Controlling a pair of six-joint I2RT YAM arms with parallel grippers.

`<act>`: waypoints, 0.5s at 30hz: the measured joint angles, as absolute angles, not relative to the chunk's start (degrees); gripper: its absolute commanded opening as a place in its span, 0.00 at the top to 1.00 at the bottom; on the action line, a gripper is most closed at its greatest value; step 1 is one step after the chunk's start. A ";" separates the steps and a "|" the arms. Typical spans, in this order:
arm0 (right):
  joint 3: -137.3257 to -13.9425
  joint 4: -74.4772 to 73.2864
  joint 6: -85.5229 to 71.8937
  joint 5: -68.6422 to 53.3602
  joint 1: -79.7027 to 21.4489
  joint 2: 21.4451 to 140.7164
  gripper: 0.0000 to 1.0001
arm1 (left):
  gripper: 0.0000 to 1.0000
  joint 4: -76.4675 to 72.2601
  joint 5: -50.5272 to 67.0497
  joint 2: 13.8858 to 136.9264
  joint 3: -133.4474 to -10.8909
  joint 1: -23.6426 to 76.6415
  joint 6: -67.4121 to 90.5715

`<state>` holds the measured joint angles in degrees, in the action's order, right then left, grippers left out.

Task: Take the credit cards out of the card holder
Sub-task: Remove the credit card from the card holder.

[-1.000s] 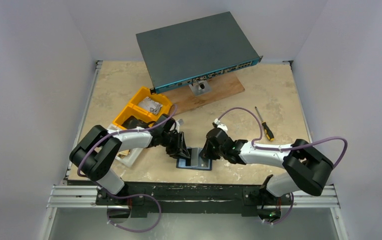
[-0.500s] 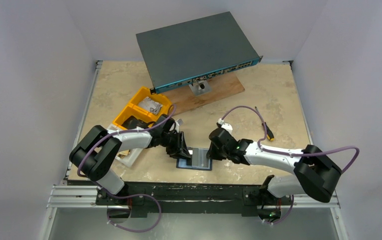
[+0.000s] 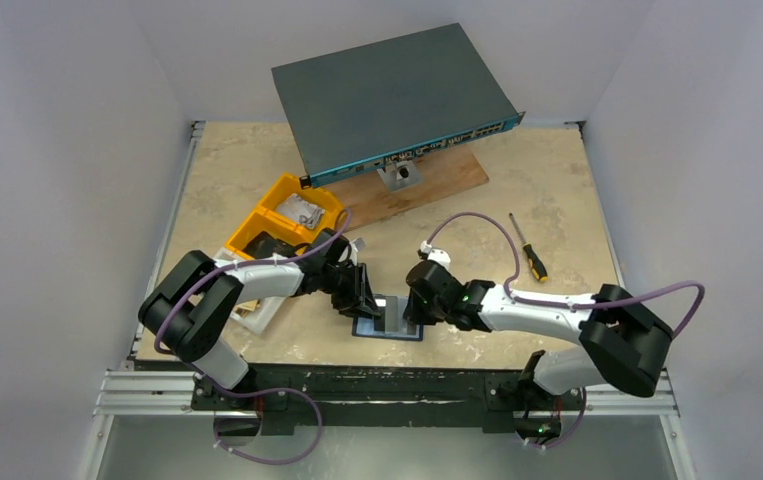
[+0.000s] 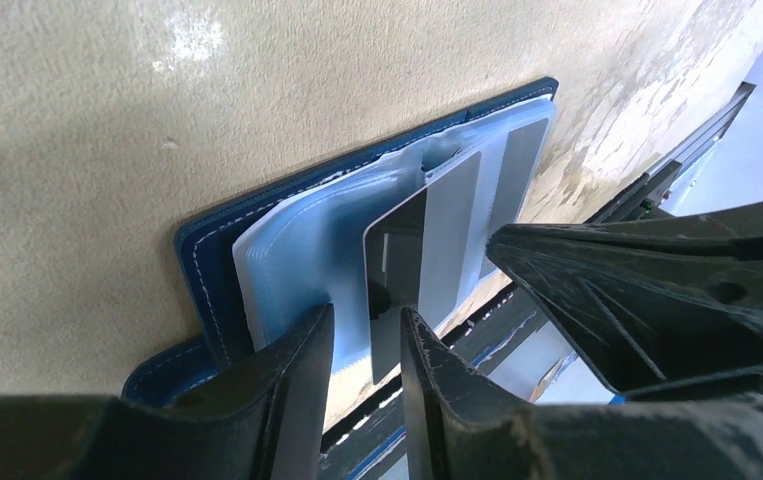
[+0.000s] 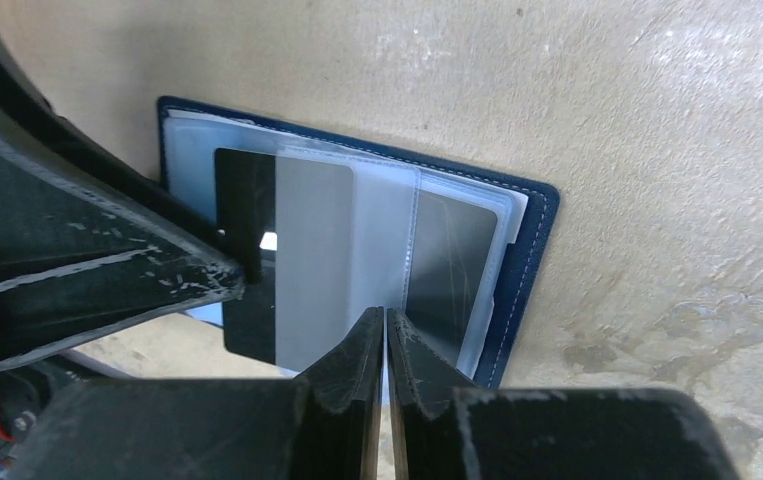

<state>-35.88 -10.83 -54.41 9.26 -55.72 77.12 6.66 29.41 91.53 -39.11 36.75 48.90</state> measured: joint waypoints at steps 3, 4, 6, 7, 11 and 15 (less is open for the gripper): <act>-35.88 -10.11 -54.50 8.97 -56.03 79.42 0.95 | 0.70 6.70 29.36 91.53 -39.11 36.75 48.88; -35.88 -9.45 -54.52 8.80 -56.12 79.81 0.96 | 0.70 6.72 29.36 91.53 -39.11 36.75 48.88; -35.90 -8.19 -54.54 8.29 -56.23 80.38 0.97 | 0.71 6.74 29.39 91.53 -39.11 36.75 48.88; -35.90 -7.77 -54.54 8.10 -56.23 80.64 0.97 | 0.71 6.74 29.36 91.53 -39.13 36.75 48.88; -35.90 -5.85 -54.59 7.73 -56.36 81.71 0.97 | 0.77 6.83 29.34 91.55 -39.13 36.82 48.88; -35.90 -4.56 -54.68 7.66 -56.62 82.37 0.98 | 0.81 6.85 29.15 91.61 -39.13 37.17 48.90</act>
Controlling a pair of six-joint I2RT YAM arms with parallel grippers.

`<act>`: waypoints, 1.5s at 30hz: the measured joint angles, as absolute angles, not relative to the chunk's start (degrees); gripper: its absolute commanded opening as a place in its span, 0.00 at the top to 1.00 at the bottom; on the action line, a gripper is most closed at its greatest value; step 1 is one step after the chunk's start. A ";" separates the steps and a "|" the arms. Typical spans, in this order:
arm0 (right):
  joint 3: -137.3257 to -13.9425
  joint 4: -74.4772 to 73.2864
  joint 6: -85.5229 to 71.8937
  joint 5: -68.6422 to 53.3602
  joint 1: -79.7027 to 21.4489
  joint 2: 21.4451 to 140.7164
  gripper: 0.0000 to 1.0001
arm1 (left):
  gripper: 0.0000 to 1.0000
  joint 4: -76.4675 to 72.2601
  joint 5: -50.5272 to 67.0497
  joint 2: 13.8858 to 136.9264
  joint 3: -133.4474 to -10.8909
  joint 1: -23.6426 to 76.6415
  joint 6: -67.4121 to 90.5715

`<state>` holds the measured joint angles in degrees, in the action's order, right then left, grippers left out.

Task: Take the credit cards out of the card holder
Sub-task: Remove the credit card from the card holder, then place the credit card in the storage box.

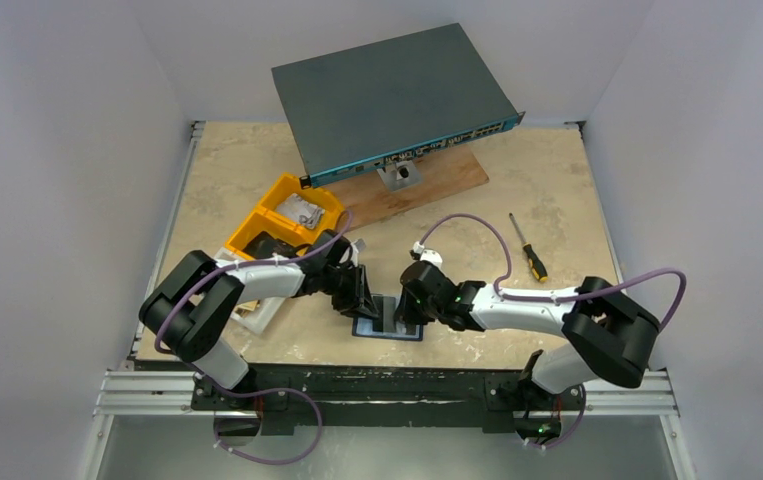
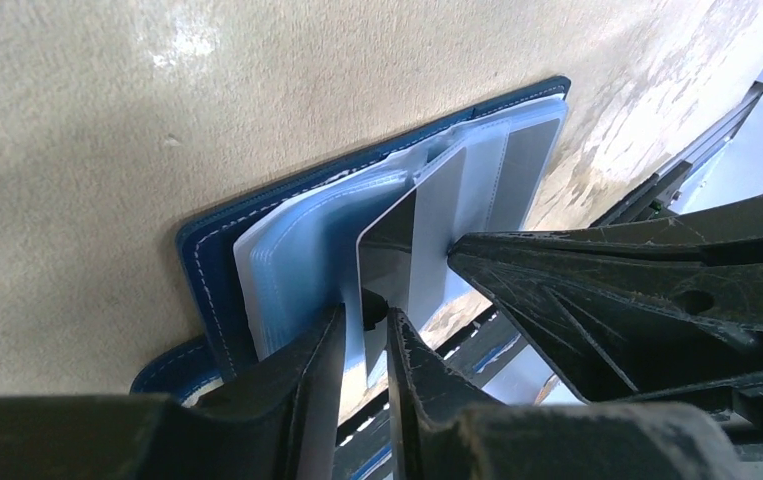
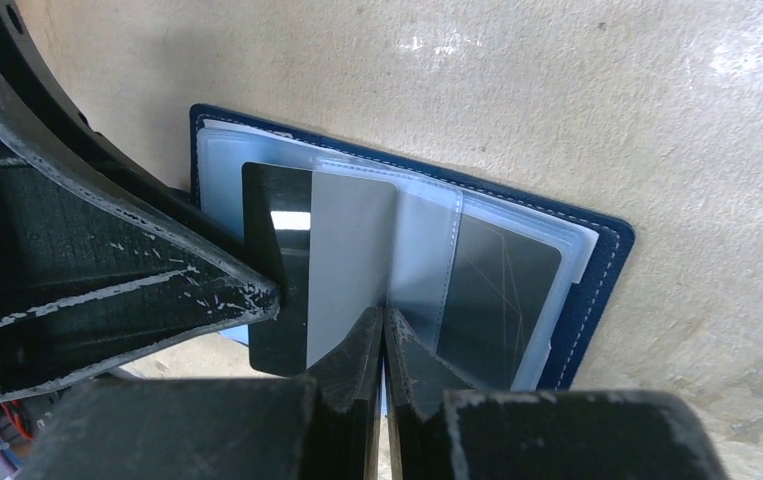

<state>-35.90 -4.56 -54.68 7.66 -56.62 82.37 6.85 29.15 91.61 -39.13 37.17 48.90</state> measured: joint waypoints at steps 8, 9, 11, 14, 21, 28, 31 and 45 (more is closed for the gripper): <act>-35.90 -3.03 -55.05 6.98 -56.62 83.24 0.98 | 0.87 6.90 28.77 91.66 -39.16 38.28 48.93; -35.90 -2.98 -55.05 6.94 -56.62 83.24 0.98 | 0.89 6.94 28.71 91.66 -39.16 38.41 48.93; -35.90 -2.98 -55.05 6.92 -56.62 83.24 0.98 | 0.98 7.11 28.58 91.66 -39.24 38.57 48.95; -35.90 -3.05 -55.07 6.94 -56.62 83.24 0.96 | 1.00 7.81 28.34 91.66 -39.57 38.65 49.01; -35.57 -3.25 -55.99 6.96 -56.62 82.74 0.95 | 1.00 11.90 26.13 88.92 -40.60 38.76 48.40; -34.76 -3.27 -57.06 6.94 -56.62 81.97 0.96 | 1.00 18.61 21.45 82.81 -40.64 38.13 45.93; -34.35 -3.40 -57.19 6.94 -56.62 81.30 0.95 | 1.00 21.91 19.16 80.01 -40.66 37.85 44.99; -38.44 -8.34 -54.43 8.05 -56.62 75.57 0.51 | 1.00 40.38 7.35 60.36 -44.71 34.48 43.27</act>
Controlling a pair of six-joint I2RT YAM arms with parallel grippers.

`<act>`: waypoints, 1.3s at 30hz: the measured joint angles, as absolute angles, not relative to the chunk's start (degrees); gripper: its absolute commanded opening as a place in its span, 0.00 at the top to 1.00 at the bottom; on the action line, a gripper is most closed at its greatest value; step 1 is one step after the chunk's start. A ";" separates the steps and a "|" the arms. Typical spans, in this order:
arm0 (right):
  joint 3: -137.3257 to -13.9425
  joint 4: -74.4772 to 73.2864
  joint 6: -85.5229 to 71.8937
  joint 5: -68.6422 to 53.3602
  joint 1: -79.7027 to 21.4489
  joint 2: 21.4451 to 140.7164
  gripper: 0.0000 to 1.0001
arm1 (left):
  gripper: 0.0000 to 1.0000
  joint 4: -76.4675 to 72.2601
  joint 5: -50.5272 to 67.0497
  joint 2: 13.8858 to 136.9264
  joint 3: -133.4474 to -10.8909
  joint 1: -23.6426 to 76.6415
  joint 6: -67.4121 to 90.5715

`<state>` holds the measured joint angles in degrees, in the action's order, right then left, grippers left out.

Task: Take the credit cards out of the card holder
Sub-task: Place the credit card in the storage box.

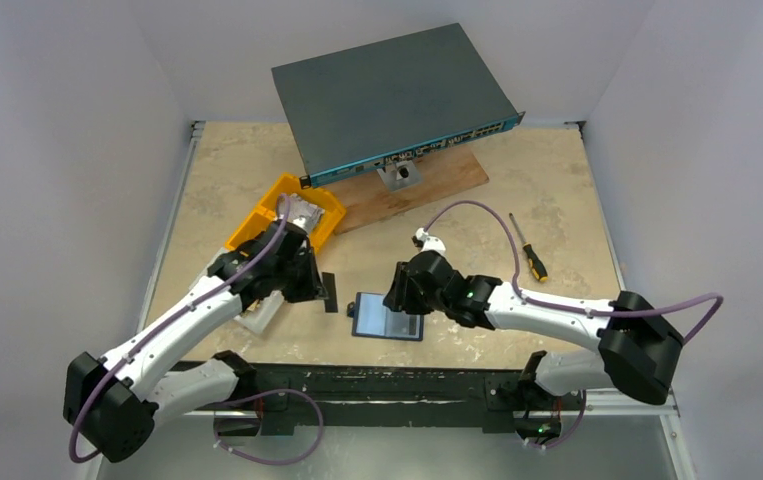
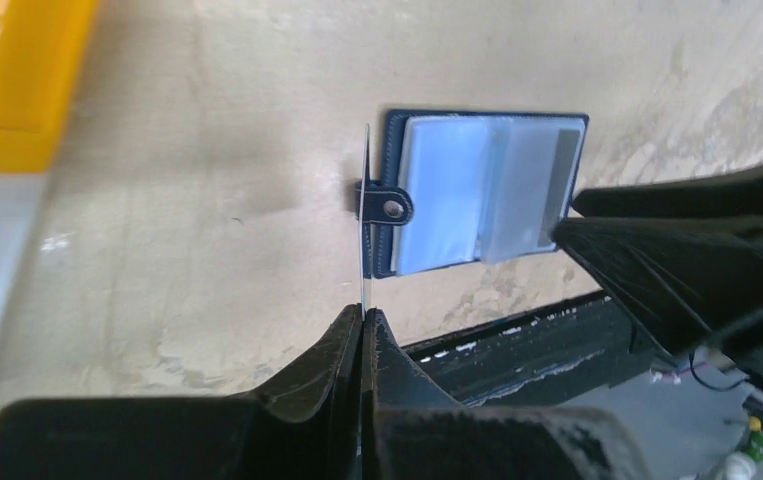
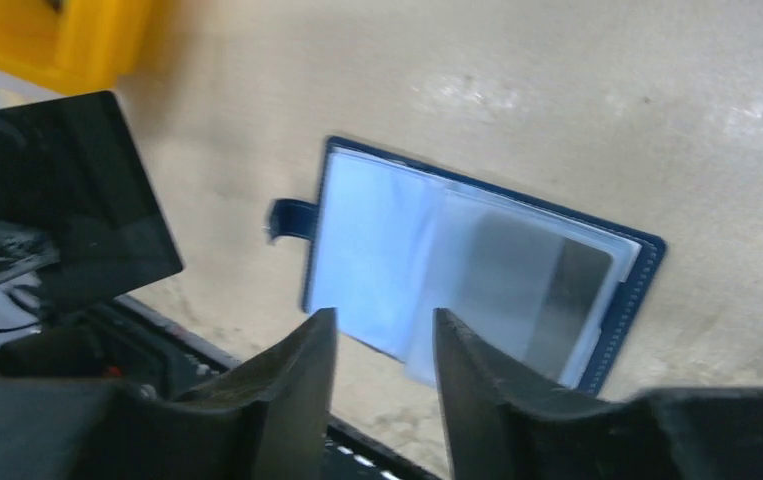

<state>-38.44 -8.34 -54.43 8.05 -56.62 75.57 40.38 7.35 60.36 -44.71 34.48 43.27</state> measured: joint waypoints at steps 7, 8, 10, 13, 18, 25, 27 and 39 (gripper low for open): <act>-42.85 -8.10 -50.85 9.93 -56.62 72.25 0.04 | 1.00 49.15 0.99 56.42 -50.28 28.25 43.77; -43.38 -8.10 -50.43 10.02 -56.62 72.38 0.02 | 1.00 49.93 0.23 56.05 -51.31 27.07 43.92; -44.34 -8.14 -49.60 10.24 -56.62 72.73 0.01 | 1.00 51.57 -1.26 55.66 -53.67 24.16 44.18; -45.04 -8.16 -48.47 10.79 -56.60 73.36 0.01 | 1.00 52.66 -3.33 55.61 -56.31 19.64 44.58; -45.47 -9.43 -47.22 11.86 -56.49 73.60 0.01 | 1.00 52.03 -4.69 58.22 -58.57 11.25 45.45; -47.35 -10.76 -46.00 14.04 -55.57 73.60 0.01 | 1.00 45.23 0.89 69.06 -59.02 3.86 45.74; -47.44 -11.22 -45.78 14.11 -55.40 73.60 0.01 | 1.00 43.22 2.22 71.24 -59.02 2.72 45.95; -47.55 -13.34 -45.23 14.28 -53.93 73.52 0.01 | 0.66 35.73 5.76 76.58 -58.85 -1.50 45.93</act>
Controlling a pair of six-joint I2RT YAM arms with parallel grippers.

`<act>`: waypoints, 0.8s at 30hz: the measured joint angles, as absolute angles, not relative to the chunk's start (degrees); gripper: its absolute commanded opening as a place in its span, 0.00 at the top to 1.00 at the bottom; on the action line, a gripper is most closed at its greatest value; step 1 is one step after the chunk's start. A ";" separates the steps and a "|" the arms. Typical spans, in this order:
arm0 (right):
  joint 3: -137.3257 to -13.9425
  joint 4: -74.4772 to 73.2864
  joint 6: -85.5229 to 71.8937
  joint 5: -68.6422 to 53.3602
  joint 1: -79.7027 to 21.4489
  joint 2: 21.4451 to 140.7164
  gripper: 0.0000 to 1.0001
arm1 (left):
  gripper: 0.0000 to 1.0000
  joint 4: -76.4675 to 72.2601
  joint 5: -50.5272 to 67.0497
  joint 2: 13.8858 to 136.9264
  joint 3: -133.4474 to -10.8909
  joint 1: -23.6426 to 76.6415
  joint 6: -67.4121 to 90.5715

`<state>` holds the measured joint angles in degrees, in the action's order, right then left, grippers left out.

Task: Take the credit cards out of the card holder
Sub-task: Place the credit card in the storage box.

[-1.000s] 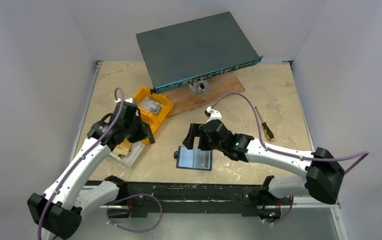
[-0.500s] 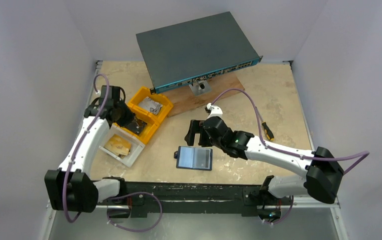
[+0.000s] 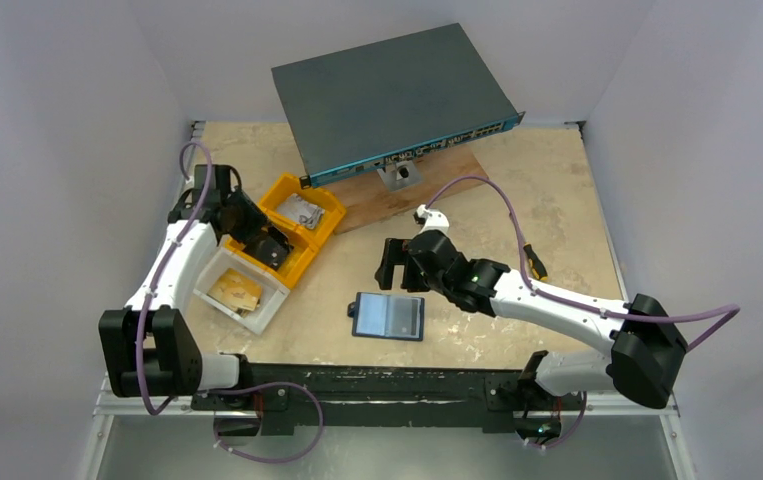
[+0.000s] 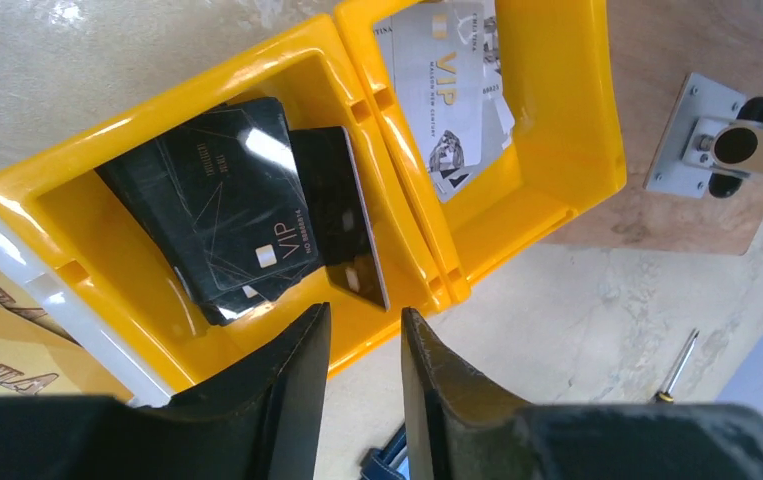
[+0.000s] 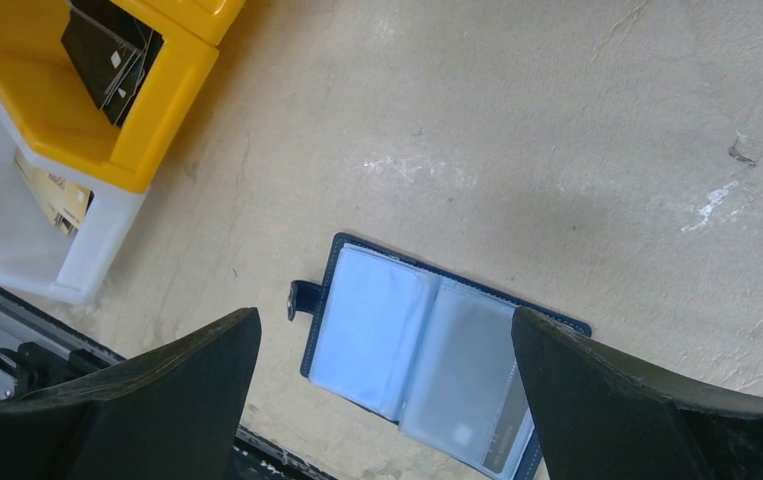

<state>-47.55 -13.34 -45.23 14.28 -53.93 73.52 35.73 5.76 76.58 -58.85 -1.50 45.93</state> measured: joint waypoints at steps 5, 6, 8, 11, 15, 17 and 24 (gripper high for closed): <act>-47.55 -13.43 -45.25 14.31 -53.93 73.52 0.01 | 0.60 35.73 5.56 75.75 -58.11 -2.11 45.60; -47.55 -13.52 -45.25 14.35 -53.91 73.52 0.01 | 0.59 35.75 5.50 75.09 -57.91 -2.13 45.36; -47.55 -13.93 -45.28 14.55 -53.78 73.52 0.01 | 0.58 36.01 5.26 73.30 -57.43 -2.13 45.01; -47.55 -14.85 -45.34 15.25 -53.15 73.52 0.01 | 0.58 36.82 5.17 69.21 -56.14 -2.13 43.90; -47.55 -15.53 -45.41 15.55 -51.37 73.52 0.01 | 0.59 38.30 5.50 63.72 -54.43 -1.65 42.68; -47.55 -15.51 -45.45 15.53 -50.13 73.49 0.01 | 0.59 38.81 5.56 62.35 -54.00 0.08 42.26; -46.52 -15.51 -46.13 15.33 -45.12 72.95 0.01 | 0.59 39.38 4.36 63.64 -53.91 18.96 42.48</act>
